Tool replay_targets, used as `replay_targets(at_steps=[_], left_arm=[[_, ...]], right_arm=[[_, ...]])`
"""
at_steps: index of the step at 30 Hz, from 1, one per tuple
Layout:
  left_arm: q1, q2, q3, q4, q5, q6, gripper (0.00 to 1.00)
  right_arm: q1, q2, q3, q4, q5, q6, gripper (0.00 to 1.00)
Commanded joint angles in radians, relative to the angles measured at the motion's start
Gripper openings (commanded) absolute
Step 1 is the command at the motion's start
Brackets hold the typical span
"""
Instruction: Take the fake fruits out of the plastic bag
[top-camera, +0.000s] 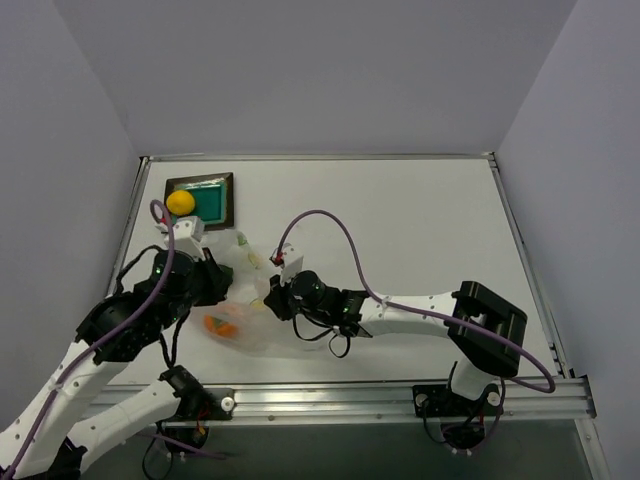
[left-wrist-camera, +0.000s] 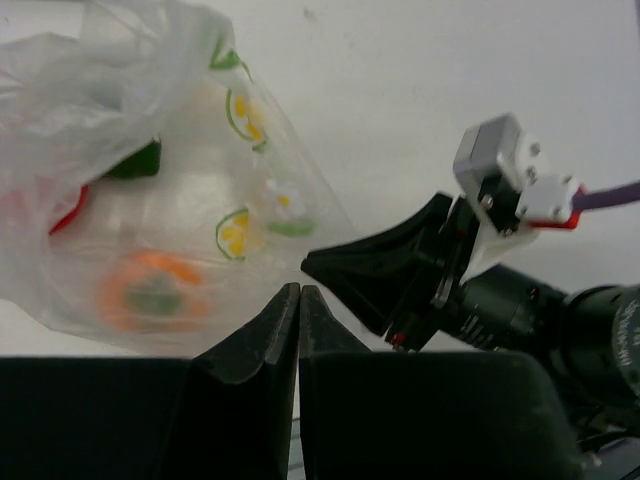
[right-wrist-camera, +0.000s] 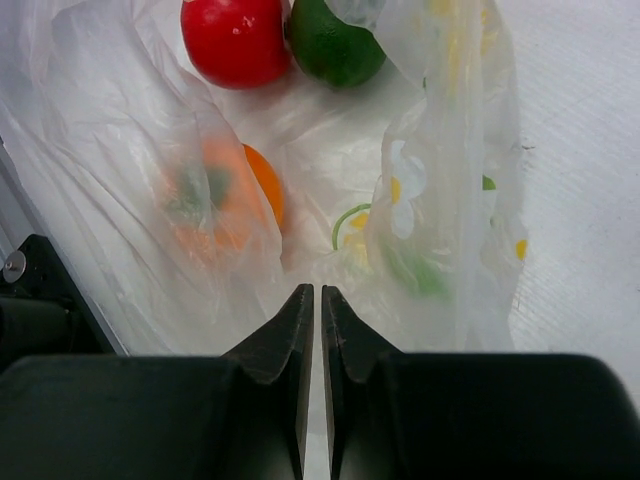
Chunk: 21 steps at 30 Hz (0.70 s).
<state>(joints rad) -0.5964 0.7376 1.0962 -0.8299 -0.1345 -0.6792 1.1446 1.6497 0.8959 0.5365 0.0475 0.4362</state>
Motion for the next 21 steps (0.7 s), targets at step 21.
replay_targets(at_steps=[21], left_arm=[[0.001, 0.421, -0.286, 0.324, -0.417, -0.181, 0.04]], right_arm=[[-0.028, 0.027, 0.017, 0.102, 0.014, 0.030, 0.09]])
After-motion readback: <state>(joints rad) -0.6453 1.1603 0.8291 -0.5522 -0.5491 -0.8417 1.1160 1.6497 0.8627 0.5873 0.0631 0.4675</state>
